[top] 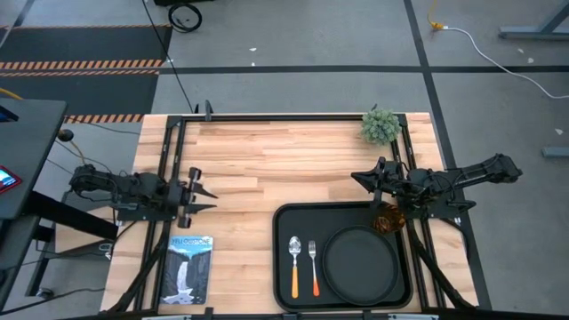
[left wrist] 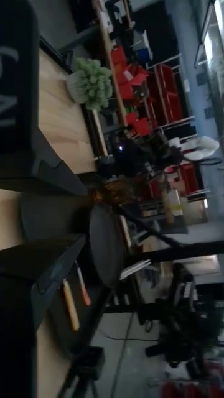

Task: Pick and place plate/cup/fork/spoon on tray
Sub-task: Return to Home Position

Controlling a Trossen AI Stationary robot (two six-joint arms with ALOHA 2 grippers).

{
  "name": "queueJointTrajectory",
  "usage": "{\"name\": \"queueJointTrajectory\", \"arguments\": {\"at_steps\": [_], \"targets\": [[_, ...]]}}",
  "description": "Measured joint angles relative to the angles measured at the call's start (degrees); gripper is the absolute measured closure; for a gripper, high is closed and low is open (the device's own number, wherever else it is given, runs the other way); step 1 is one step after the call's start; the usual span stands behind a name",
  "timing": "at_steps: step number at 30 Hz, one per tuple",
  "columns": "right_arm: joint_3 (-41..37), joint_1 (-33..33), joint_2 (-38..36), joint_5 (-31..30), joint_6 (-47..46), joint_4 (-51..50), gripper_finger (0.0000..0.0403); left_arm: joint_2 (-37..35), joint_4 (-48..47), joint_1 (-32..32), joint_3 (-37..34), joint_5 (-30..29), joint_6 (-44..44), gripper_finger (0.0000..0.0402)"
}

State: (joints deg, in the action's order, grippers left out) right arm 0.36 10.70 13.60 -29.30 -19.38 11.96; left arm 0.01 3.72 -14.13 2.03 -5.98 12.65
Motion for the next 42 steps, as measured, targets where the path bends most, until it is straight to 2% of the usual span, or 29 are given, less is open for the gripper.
{"name": "queueJointTrajectory", "arguments": {"at_steps": [6, 17, 23, 28, 42], "targets": [[0.0, 0.0, 0.0, 0.0, 0.0, 0.0, 0.0384, 0.0, -3.3, -0.5, 0.1, 0.4, 3.5, 0.0285], [0.0, 0.0, 0.0, 0.0, 0.0, 0.0, 0.0384, 0.0, -6.6, -0.1, 0.3, 0.5, 3.5, 0.0285], [0.0, 0.0, 0.0, 0.0, 0.0, 0.0, 0.0384, 0.0, -6.8, 0.6, 0.3, 0.3, 4.0, 0.0285], [0.0, 0.0, 0.0, 0.0, 0.0, 0.0, 0.0384, 0.0, -5.8, 0.7, 0.2, 0.0, 12.3, 0.0285], [0.0, 0.0, 0.0, 0.0, 0.0, 0.0, 0.0384, 0.1, -2.9, 0.7, 0.0, -0.1, 11.6, 0.0285]]}}
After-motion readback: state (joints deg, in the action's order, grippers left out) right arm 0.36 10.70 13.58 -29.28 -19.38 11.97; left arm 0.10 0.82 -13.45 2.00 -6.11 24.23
